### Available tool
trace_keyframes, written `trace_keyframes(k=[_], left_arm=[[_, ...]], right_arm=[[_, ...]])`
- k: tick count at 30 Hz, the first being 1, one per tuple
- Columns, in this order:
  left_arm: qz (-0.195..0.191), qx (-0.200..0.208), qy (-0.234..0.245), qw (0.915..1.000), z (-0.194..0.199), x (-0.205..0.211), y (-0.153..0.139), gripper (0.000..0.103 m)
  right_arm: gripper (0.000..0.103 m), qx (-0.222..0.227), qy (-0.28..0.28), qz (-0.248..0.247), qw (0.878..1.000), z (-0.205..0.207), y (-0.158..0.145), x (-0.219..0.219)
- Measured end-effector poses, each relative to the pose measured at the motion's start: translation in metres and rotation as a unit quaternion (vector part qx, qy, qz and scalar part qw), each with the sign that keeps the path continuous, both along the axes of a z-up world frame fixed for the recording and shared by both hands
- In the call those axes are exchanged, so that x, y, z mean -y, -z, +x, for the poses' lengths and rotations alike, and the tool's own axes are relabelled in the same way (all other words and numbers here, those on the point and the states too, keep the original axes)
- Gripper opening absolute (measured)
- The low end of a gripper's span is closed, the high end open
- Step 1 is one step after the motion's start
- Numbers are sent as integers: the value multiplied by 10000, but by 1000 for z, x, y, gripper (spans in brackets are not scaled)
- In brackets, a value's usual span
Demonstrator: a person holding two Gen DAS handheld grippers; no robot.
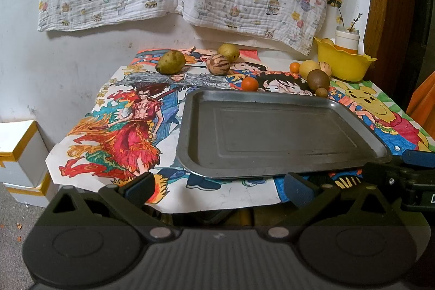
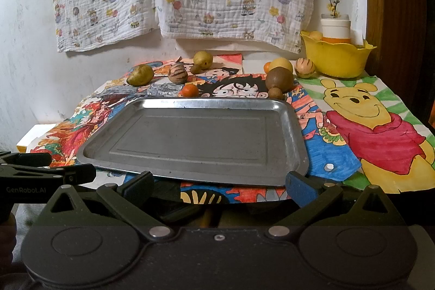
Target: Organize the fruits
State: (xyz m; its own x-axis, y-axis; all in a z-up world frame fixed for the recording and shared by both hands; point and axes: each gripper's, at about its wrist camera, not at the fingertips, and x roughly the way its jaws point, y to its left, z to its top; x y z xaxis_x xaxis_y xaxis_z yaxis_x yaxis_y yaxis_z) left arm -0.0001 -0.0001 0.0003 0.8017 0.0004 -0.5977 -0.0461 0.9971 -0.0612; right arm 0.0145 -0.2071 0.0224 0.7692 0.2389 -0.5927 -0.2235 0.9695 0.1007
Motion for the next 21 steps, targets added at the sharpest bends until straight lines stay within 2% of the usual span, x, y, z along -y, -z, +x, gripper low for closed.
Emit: trace_keyframes(k=[21], left_arm=[[12, -47, -102, 9999, 7, -5, 6, 103]], right_arm=[[103, -4, -10, 9, 10000, 6, -5, 6]])
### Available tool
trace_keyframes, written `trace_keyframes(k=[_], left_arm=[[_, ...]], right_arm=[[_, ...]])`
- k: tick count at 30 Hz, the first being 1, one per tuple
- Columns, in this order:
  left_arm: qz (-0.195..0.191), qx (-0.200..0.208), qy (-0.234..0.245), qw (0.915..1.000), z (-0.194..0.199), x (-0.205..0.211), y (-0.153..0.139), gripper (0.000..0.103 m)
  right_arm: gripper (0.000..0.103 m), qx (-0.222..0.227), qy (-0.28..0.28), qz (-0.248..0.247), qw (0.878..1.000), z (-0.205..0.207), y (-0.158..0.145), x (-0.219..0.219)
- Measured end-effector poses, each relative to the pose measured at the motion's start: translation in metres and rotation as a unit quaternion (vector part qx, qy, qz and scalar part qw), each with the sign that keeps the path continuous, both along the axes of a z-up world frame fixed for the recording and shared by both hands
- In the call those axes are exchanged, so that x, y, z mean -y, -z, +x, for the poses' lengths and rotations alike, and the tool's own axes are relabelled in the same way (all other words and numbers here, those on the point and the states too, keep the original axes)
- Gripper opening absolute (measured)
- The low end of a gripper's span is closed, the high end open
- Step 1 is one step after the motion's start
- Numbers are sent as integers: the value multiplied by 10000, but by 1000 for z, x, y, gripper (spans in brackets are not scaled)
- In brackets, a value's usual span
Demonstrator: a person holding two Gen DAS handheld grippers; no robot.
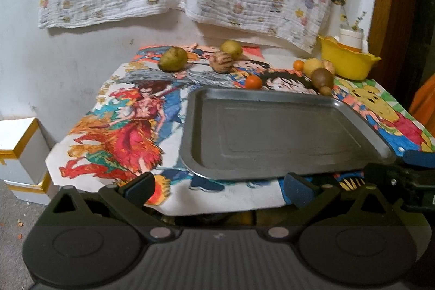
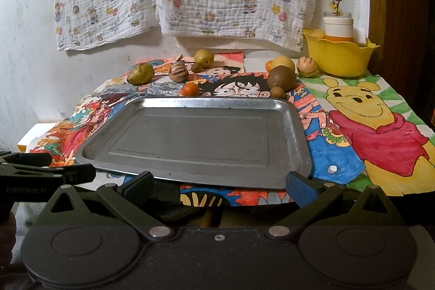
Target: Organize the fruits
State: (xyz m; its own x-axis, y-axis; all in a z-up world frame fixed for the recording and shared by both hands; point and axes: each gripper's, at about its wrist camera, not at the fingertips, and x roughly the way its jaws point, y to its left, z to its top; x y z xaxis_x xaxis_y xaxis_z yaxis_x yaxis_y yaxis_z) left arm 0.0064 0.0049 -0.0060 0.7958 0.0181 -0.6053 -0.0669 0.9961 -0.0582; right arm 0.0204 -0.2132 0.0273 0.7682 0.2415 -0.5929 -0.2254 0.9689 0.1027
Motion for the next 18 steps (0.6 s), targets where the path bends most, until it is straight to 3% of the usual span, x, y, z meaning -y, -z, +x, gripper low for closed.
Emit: trace_keyframes(k=[5, 8, 18], left_arm=[[26, 36, -88, 10000, 7, -6, -7, 103], [7, 17, -130, 9999, 16, -13, -11, 103], [-38, -72, -331, 9994, 57, -40, -24, 103]], right_arm=[[103, 106, -38, 86, 9999, 2, 13, -10], [103, 166, -59, 64, 9998, 14, 0, -9], [103, 214, -325, -153, 9991, 54, -2, -23]])
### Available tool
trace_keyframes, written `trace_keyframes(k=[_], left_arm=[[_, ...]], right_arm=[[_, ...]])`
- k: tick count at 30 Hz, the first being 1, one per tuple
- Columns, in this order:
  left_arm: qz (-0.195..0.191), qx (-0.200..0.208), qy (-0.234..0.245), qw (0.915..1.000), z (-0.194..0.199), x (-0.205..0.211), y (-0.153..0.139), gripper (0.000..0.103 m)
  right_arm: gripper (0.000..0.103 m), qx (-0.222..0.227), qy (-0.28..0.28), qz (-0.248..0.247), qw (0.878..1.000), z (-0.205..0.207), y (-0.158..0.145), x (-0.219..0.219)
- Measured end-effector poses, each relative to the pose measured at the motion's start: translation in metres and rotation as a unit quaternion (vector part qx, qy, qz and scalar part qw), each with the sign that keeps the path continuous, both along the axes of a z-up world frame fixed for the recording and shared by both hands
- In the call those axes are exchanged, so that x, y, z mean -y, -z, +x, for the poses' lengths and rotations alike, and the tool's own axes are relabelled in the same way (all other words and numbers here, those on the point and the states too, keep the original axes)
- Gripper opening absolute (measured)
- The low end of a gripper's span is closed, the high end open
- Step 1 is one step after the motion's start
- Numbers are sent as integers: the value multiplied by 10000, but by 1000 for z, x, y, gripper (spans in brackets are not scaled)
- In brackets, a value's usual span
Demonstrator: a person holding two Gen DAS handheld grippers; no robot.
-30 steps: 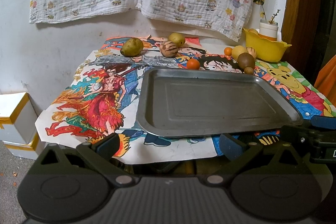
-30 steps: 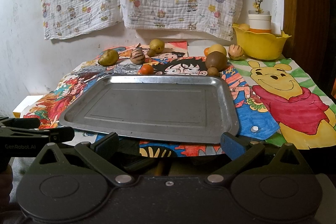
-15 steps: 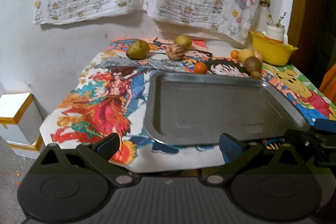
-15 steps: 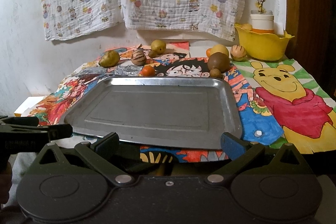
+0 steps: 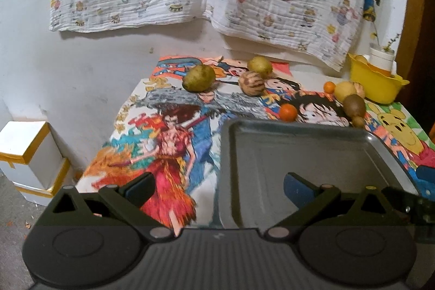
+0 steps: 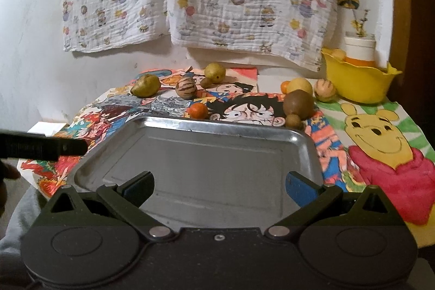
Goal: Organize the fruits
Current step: 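Reach the left tool to the green pear while the right tool reaches the striped fruit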
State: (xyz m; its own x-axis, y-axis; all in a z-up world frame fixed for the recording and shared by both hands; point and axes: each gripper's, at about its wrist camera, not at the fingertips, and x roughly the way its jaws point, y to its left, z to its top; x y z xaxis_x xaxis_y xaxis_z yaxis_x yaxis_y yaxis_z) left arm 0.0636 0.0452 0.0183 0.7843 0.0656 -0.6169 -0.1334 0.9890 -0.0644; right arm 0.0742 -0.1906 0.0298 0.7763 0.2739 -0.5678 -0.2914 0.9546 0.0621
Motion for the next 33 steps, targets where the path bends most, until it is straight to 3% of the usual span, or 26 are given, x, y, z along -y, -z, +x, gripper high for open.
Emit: trace_keyframes(k=[10, 21, 33], left_arm=[[71, -174, 45, 9998, 56, -16, -9, 103], [371, -69, 287, 9989, 136, -42, -28, 103], [521, -184, 660, 9963, 211, -68, -10, 102]], right_arm=[[103, -90, -393, -260, 9988, 52, -10, -27], [102, 35, -990, -741, 9923, 134, -28, -71], [98, 267, -1718, -1402, 9747, 219, -18, -119]])
